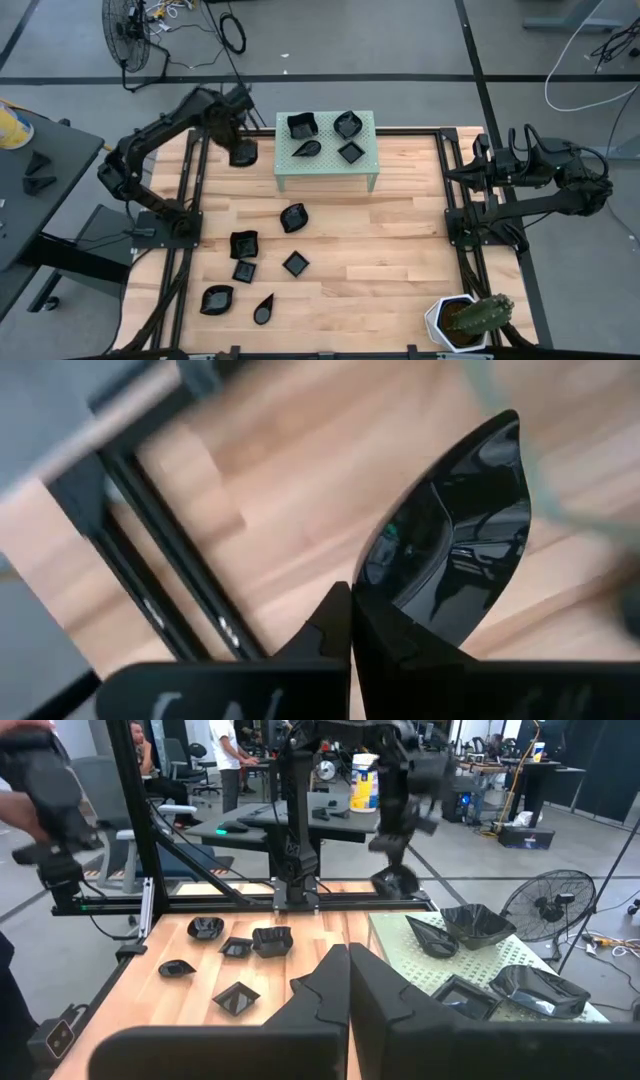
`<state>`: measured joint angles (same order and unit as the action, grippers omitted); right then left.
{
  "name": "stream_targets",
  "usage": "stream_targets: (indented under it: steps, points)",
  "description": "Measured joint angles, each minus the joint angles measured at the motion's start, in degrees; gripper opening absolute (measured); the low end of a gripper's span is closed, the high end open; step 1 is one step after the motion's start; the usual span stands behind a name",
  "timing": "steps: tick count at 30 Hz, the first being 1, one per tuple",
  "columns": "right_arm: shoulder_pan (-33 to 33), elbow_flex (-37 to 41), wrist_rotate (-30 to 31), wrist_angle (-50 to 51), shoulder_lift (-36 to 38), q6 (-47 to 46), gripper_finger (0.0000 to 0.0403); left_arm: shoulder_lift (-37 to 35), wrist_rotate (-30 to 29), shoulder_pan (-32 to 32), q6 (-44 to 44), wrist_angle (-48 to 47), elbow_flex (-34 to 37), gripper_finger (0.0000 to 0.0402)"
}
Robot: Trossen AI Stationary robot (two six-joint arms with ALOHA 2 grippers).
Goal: Pick & Place Mini shaped plates
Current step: Stack the leaf shaped plate on top of the leaf shaped plate on the shelf
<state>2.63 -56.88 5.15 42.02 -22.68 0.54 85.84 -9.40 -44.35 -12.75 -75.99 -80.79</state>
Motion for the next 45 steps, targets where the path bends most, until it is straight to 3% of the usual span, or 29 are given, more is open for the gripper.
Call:
stream_targets:
  steps: [6, 16, 26, 40, 45]
  points:
    - [0.0, 0.0, 0.0, 0.0, 0.0, 0.0, 0.0004, 0.4, 0.2, 1.4, 0.0, 0.8, -12.1, 0.0002]
    - [0.0, 0.0, 0.0, 0.0, 0.0, 0.0, 0.0004, 7.9, 3.2, 2.2, -1.9, 9.0, -27.1, 0.0002]
    - [0.0, 0.0, 0.0, 0.0, 0.0, 0.0, 0.0004, 14.4, 19.3, 3.7, -10.8, 25.5, -30.7, 0.0002]
    - [0.0, 0.0, 0.0, 0.0, 0.0, 0.0, 0.0004, 23.1, 32.0, 5.4, -27.5, 41.8, -30.7, 0.0002]
    - [0.0, 0.0, 0.0, 0.0, 0.0, 0.0, 0.0004, 25.5, 32.8, 6.4, -28.9, 43.1, -30.7, 0.0002]
